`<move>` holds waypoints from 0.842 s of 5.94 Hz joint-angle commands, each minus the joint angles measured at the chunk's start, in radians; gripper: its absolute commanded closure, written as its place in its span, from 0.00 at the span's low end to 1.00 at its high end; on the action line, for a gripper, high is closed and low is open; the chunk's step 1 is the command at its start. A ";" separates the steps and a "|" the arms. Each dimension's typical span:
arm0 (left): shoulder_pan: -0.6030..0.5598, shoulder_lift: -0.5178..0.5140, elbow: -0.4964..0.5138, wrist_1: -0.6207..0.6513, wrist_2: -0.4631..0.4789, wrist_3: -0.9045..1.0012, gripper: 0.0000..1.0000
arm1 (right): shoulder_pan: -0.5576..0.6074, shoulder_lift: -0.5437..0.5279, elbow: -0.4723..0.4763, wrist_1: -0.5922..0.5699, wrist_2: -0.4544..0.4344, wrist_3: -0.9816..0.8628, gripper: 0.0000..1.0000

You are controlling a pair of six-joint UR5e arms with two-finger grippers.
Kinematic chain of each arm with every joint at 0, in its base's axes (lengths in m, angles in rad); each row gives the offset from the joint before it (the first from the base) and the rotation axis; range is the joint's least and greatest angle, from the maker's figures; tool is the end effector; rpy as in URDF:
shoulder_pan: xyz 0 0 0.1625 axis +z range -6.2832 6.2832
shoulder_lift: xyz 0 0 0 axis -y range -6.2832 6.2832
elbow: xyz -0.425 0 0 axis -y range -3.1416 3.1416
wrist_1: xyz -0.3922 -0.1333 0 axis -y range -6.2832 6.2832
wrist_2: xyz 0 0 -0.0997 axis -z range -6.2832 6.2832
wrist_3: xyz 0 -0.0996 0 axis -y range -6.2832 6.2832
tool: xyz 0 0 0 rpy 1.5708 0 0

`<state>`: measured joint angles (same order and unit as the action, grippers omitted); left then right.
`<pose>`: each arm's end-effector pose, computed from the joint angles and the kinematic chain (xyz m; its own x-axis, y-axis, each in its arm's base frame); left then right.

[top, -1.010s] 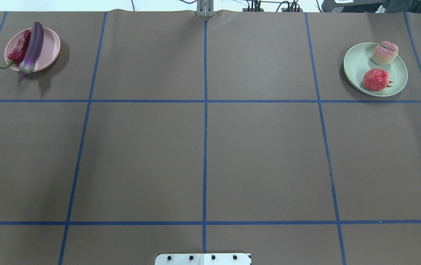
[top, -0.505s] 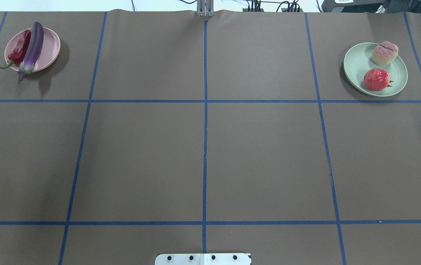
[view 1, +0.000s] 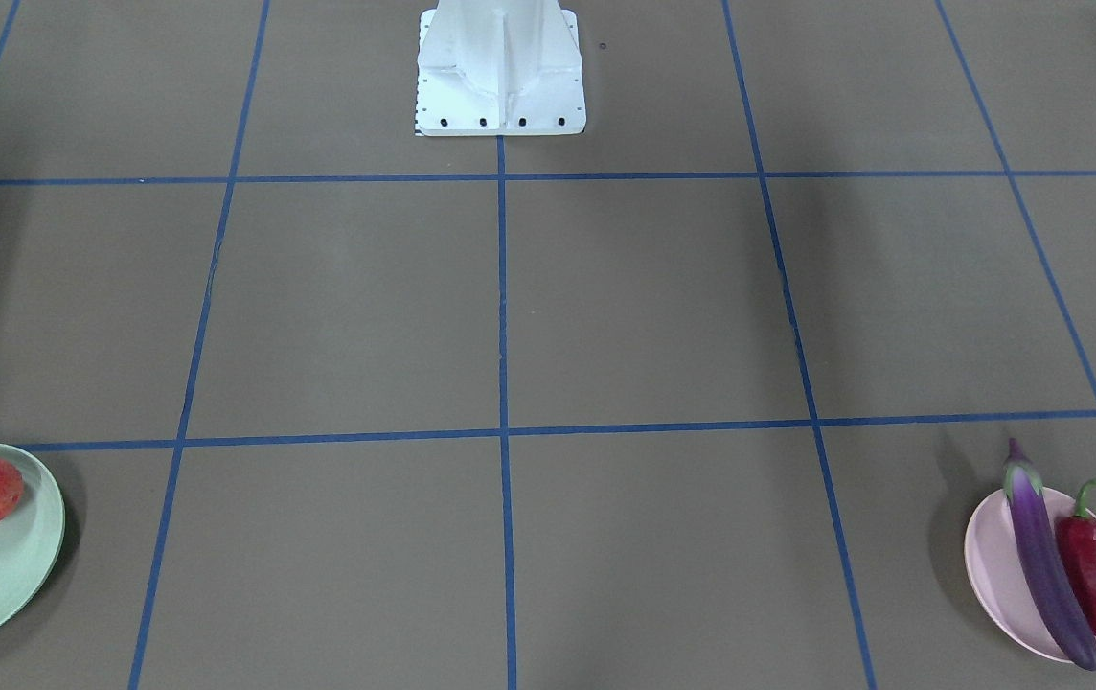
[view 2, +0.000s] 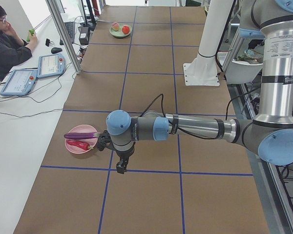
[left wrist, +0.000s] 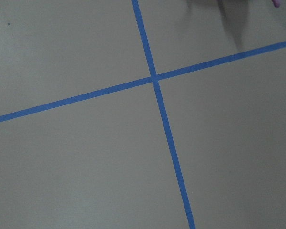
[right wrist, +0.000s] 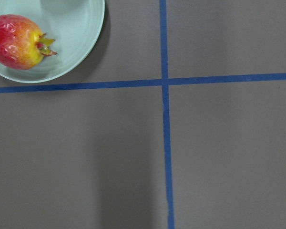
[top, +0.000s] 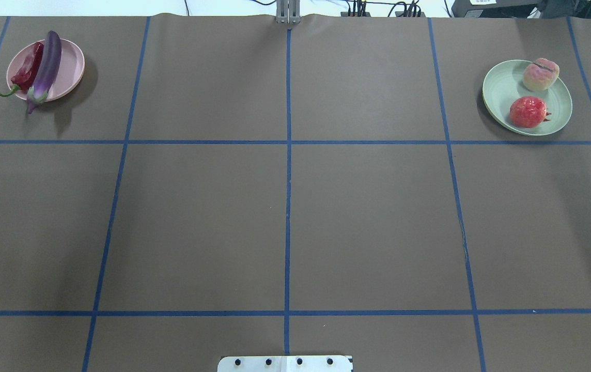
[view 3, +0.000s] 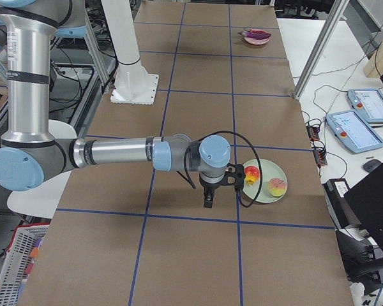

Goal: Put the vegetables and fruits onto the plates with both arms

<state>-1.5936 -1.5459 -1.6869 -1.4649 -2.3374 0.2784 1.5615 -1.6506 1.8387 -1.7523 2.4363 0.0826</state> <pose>-0.0751 -0.4770 0.6248 0.6984 0.2491 -0.6709 -0.1759 0.9685 0.1765 0.0533 -0.4520 0.5767 0.6467 0.0715 0.7594 -0.0442 0.9974 -0.0562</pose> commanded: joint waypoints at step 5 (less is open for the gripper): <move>0.006 0.000 0.101 -0.145 0.033 -0.004 0.00 | 0.011 -0.021 0.007 -0.078 -0.010 -0.196 0.00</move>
<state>-1.5888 -1.5466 -1.6144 -1.5729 -2.3015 0.2769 1.5722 -1.6734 1.8437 -1.8306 2.4269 -0.1134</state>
